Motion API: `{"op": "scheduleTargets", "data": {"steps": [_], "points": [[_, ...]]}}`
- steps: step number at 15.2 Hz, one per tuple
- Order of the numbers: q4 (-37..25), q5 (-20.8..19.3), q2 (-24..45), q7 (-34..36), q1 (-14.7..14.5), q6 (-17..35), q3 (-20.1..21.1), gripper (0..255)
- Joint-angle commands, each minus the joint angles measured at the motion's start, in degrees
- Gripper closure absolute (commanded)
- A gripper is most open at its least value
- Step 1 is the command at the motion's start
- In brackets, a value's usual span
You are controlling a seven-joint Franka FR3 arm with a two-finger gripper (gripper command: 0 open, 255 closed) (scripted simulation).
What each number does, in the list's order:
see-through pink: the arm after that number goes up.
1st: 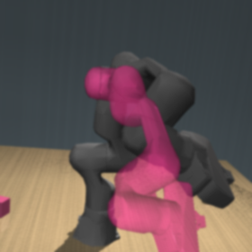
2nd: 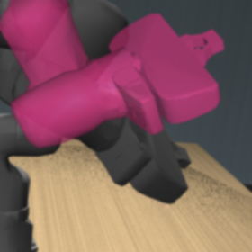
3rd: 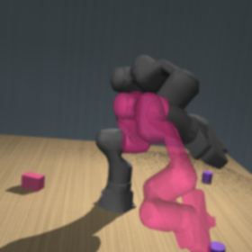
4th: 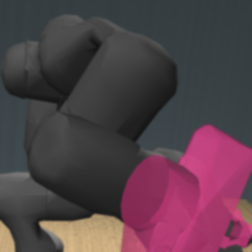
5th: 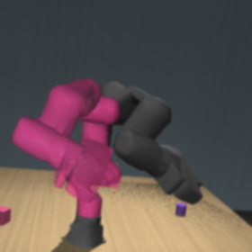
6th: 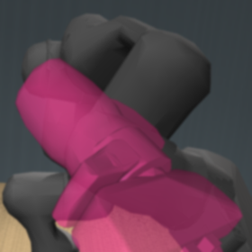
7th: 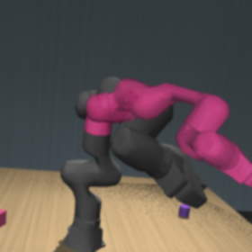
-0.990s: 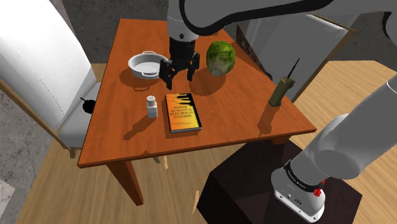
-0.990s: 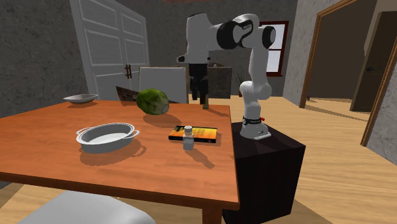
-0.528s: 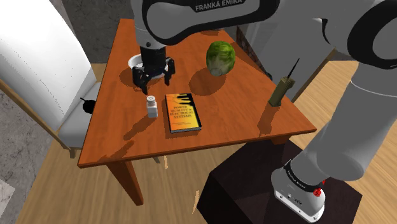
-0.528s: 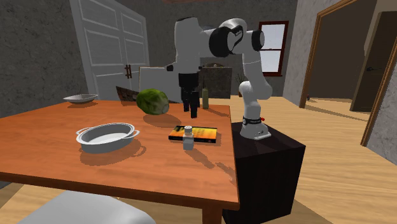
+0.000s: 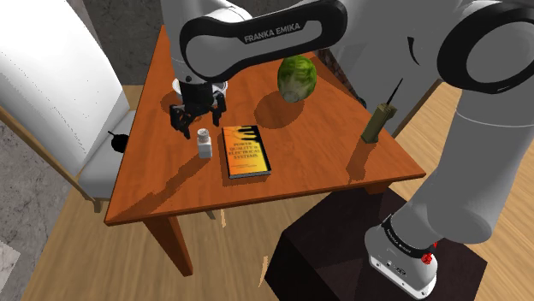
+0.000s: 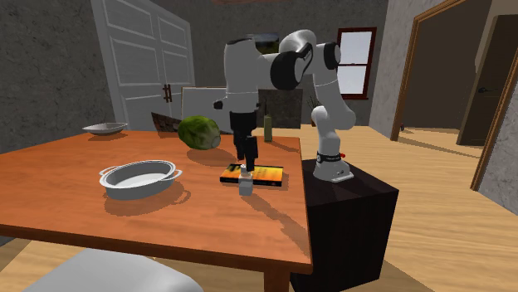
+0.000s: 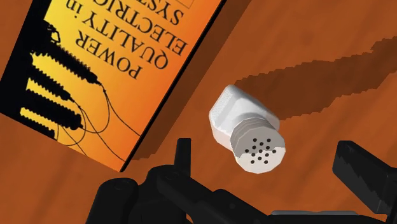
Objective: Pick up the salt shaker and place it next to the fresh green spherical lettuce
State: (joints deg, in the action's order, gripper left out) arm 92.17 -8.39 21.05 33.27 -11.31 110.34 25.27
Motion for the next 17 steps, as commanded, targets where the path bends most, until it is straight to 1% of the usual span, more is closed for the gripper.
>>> {"op": "scheduleTargets", "data": {"steps": [1, 9, 10, 17], "points": [[1.0, -0.14, 0.21, 0.02, 0.08, 1.21, -0.09, 0], [0.99, -0.13, 0.21, 0.02, 0.08, 1.2, -0.09, 0], [0.99, -0.13, 0.21, 0.02, 0.08, 1.2, -0.09, 255], [1.0, -0.13, 0.21, 0.01, 0.08, 1.2, -0.09, 255]]}}
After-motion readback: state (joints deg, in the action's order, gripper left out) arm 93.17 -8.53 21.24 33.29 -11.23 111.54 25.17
